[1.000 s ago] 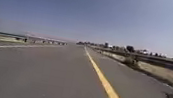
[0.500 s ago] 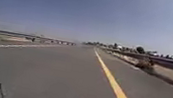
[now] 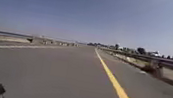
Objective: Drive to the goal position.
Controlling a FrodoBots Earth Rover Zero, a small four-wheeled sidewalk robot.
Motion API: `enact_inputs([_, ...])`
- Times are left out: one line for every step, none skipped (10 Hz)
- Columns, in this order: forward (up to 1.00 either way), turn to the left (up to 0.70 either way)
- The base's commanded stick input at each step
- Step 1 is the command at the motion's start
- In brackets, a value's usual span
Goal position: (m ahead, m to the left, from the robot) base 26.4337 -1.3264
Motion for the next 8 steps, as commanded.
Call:
enact_inputs([1.00, 0.00])
enact_inputs([1.00, 0.00])
enact_inputs([1.00, 0.00])
enact_inputs([1.00, 0.00])
enact_inputs([1.00, 0.00])
enact_inputs([1.00, 0.00])
enact_inputs([1.00, 0.00])
enact_inputs([1.00, 0.00])
